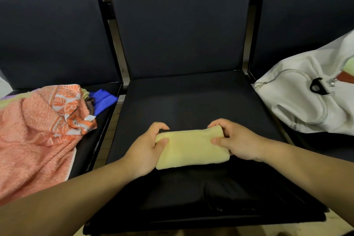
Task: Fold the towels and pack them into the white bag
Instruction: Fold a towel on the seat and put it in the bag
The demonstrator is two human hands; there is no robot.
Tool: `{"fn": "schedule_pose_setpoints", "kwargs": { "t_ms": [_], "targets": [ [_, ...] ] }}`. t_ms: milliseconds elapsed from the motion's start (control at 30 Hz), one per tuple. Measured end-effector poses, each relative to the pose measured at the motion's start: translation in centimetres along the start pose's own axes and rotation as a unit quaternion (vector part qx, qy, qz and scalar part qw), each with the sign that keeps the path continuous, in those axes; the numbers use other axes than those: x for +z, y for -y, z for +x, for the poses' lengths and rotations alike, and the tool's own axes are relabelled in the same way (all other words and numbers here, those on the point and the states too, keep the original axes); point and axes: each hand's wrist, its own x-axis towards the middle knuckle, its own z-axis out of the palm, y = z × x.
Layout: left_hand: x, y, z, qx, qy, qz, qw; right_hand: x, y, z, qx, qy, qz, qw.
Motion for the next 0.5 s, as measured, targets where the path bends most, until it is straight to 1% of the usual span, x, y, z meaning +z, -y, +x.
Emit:
{"fn": "schedule_pose_setpoints", "kwargs": {
  "t_ms": [100,200,267,333,400,467,500],
  "targets": [
    [-0.1,0.1,0.7,0.008,0.013,0.028,0.999,0.2,-0.4,0.8,0.021,-0.016,-0.002,1.0],
    [0.2,0.3,1.7,-0.02,0.006,0.023,1.0,0.3,-0.4,1.5,0.062,-0.032,0.015,0.997],
    [0.5,0.4,2.1,-0.041,-0.013,0.029,0.999,0.2,-0.5,1.9,0.066,-0.043,-0.023,0.997],
    [0.6,0.4,2.2,-0.035,-0.037,0.089,0.995,-0.2,-0.6,2.1,0.018,-0.058,-0.137,0.989],
    [0.5,0.3,2.1,-0.011,-0.059,0.125,0.99,-0.6,-0.3,2.3,-0.078,-0.048,-0.225,0.97],
    [0.2,0.4,2.1,0.023,-0.053,0.125,0.99,-0.7,0.1,2.5,-0.138,0.015,-0.246,0.959],
    [0.1,0.5,2.1,0.046,-0.039,0.13,0.99,-0.7,0.3,2.7,-0.143,0.054,-0.249,0.956]
  ]
}}
